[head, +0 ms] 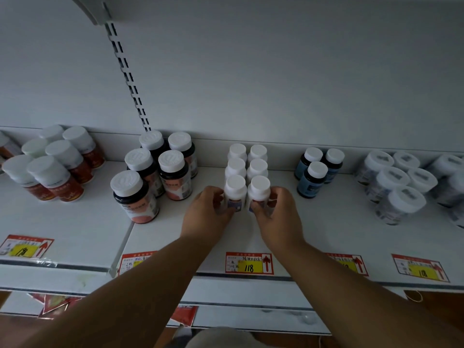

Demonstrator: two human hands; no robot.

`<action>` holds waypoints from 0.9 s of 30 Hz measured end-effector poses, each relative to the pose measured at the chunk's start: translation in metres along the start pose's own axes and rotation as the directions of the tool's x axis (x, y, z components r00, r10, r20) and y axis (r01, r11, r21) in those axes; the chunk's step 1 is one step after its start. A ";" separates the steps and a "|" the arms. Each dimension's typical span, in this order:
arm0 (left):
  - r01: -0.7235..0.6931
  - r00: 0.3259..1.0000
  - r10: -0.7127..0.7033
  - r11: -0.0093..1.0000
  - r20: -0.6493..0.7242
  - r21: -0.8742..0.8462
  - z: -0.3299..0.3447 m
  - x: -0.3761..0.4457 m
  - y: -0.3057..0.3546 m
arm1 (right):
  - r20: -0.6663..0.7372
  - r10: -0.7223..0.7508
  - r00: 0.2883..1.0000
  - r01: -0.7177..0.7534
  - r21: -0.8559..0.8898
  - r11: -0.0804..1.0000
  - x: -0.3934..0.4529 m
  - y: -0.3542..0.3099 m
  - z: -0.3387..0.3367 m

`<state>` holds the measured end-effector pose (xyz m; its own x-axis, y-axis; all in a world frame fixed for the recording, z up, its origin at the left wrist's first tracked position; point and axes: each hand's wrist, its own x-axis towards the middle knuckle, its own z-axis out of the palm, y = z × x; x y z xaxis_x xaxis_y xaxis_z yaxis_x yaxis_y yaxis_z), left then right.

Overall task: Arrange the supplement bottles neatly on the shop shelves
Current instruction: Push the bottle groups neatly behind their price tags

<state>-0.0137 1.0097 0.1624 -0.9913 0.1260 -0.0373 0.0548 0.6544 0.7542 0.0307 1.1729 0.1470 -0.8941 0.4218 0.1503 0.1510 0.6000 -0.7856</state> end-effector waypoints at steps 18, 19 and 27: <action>-0.184 0.950 0.236 0.951 0.202 -0.247 0.018 -0.073 0.026 | -0.094 0.160 0.983 -0.160 0.005 0.987 -0.071 -0.011 -0.043; -0.179 0.950 0.235 0.949 0.206 -0.258 0.022 -0.078 0.025 | -0.087 0.167 0.982 -0.166 0.013 0.986 -0.076 -0.008 -0.046; -0.114 0.937 0.203 0.947 0.284 -0.300 0.076 -0.057 0.075 | -0.099 0.167 0.981 -0.161 0.065 0.985 -0.036 0.033 -0.098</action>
<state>0.0559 1.1083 0.1713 -0.8838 0.4629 -0.0683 0.1294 0.3820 0.9151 0.1093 1.2439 0.1741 -0.8104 0.5809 0.0756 0.2653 0.4789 -0.8368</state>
